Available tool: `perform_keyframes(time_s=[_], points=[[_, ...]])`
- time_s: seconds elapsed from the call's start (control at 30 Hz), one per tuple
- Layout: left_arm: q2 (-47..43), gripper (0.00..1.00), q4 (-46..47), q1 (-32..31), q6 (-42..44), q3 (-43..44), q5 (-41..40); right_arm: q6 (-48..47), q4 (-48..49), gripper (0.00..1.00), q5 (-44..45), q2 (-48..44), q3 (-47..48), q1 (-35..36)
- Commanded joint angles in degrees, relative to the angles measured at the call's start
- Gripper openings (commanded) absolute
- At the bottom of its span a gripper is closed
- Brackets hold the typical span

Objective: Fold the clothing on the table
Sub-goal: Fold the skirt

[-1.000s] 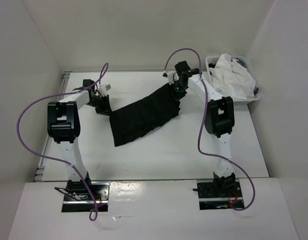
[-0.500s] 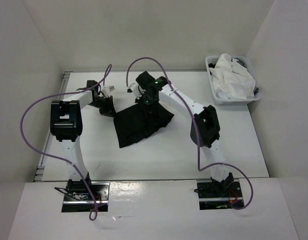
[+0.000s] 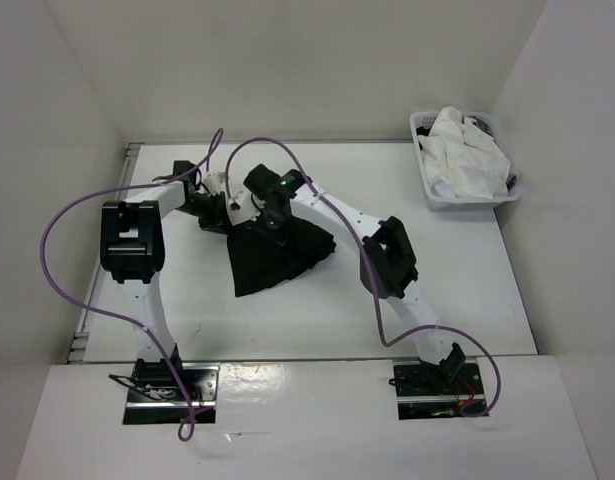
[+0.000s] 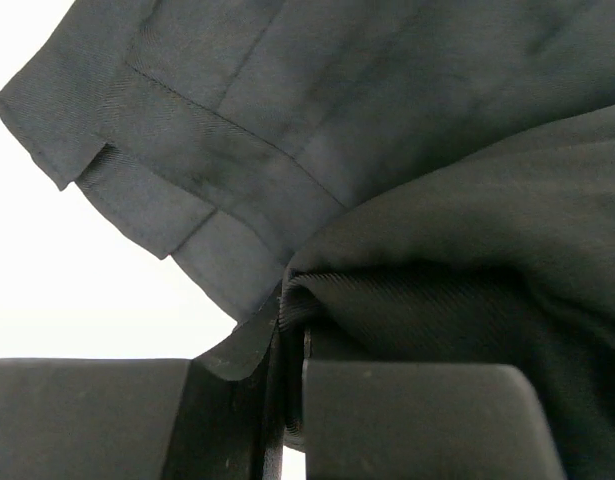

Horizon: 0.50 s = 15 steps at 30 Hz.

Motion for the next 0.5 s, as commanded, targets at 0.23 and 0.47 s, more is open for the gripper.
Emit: perform_keyframes(time_s=[0.23, 0.47], points=[[-0.6, 0.0, -0.4, -0.3, -0.6, 0.4, 2.6, 0.9, -3.5, 0.0, -2.7, 4.3, 8.6, 2.1], [-0.6, 0.0, -0.4, -0.3, -0.6, 0.4, 2.6, 1.5, -6.0, 0.0, -6.5, 7.4, 15.3, 2.7]])
